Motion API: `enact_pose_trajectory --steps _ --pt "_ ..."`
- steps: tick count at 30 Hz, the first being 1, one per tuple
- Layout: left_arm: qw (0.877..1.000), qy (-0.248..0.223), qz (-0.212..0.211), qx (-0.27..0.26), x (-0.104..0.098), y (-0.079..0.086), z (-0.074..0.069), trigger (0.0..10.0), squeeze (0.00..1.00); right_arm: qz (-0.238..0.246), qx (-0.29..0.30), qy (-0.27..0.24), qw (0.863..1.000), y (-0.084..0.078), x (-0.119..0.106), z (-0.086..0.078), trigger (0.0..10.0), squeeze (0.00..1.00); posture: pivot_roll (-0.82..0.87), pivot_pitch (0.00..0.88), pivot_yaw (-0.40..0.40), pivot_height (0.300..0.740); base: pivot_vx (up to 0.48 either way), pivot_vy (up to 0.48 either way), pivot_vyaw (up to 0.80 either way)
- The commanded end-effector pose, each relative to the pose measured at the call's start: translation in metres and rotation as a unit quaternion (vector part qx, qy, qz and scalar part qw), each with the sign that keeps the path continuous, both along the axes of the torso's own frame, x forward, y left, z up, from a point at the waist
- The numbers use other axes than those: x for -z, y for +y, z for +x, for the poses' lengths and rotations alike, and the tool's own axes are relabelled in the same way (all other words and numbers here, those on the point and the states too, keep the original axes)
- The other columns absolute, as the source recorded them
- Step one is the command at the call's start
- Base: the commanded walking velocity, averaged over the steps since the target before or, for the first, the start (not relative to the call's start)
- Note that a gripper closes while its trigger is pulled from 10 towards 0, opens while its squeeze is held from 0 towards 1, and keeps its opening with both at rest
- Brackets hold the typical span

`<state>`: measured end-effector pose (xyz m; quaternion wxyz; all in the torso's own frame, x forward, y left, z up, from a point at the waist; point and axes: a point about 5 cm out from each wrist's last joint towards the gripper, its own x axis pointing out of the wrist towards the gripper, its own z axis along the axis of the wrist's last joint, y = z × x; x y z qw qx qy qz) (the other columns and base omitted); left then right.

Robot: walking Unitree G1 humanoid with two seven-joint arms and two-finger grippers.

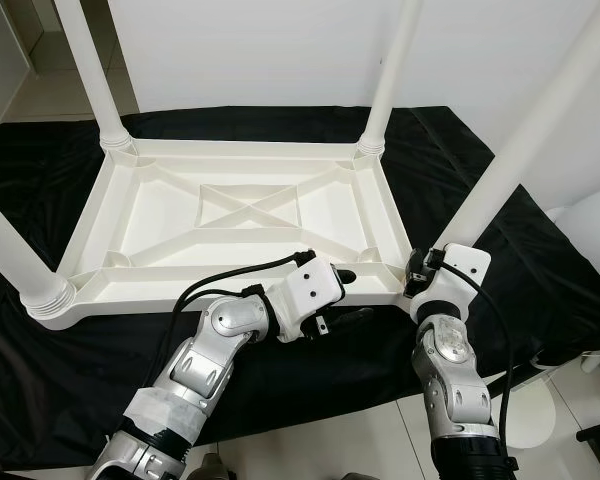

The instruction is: Building children table

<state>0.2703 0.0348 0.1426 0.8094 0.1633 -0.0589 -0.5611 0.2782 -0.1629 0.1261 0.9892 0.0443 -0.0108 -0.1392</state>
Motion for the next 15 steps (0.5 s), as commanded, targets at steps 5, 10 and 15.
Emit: enact_pose_trajectory --steps 5,10,15 --pt "1.000 -0.006 -0.005 -0.025 0.000 0.001 0.001 10.0 0.00 0.001 -0.027 -0.018 0.999 0.001 -0.003 -0.008 10.0 1.00 0.01 0.000 -0.057 0.740 0.000 0.000 0.00" --pt "1.000 -0.007 -0.006 -0.027 0.000 0.002 0.001 10.0 0.00 -0.025 -0.103 -0.035 0.994 -0.012 -0.008 -0.020 10.0 0.00 0.02 0.000 -0.056 0.740 0.000 0.000 0.00" --pt "1.000 -0.007 -0.004 -0.028 0.000 0.003 0.001 10.0 0.00 -0.059 -0.185 -0.036 0.980 -0.025 -0.014 -0.028 10.0 0.00 0.01 0.000 -0.051 0.740 0.000 0.000 0.00"
